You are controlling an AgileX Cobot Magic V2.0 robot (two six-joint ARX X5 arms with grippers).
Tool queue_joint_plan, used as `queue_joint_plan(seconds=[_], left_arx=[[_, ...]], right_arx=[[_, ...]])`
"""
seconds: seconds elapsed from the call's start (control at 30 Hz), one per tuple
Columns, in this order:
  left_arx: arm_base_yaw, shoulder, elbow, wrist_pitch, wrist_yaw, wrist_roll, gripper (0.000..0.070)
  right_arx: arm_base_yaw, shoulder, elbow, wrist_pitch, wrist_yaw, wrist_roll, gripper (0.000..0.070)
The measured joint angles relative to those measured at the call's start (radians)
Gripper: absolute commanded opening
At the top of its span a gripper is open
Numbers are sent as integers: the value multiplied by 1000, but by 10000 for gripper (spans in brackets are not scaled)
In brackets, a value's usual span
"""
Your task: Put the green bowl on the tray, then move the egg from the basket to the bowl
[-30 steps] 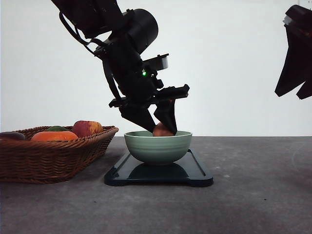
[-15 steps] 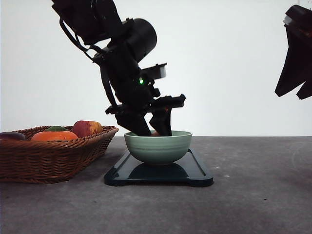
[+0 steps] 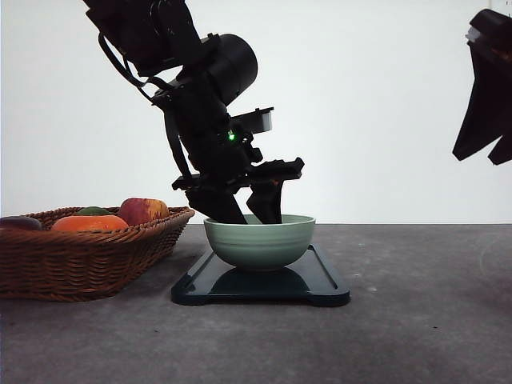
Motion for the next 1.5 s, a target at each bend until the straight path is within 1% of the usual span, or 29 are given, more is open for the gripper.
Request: queue_joint_plan(seconds=[0.23,0.57,0.7,0.8,0.93,1.03,1.27,1.5], left_arx=[[0,-31,0,-50,0,-17,322],[0,-294,1,-230,5,-50,322],[0,-361,-28,-245,5,-54,322],[0,-436,-115,-216,6,-63,322],[1,-571,-287,-132,4,-93,321],[5,-684,-409,-96,-9,-117,321],[23,-903,-645,-92,-89,-167,317],[46,-1111,-791,-99,-102,-218,316]], right_arx=[[0,0,0,-25,0,0,279],[0,0,0,-27,0,0,280],[0,0,0,-27,0,0,279],[0,0,0,-27,0,0,280],[0,0,0,-27,0,0,280],[0,0,0,-27,0,0,280],[0,0,0,-27,0,0,280],[0,0,0,-24,0,-3,280]])
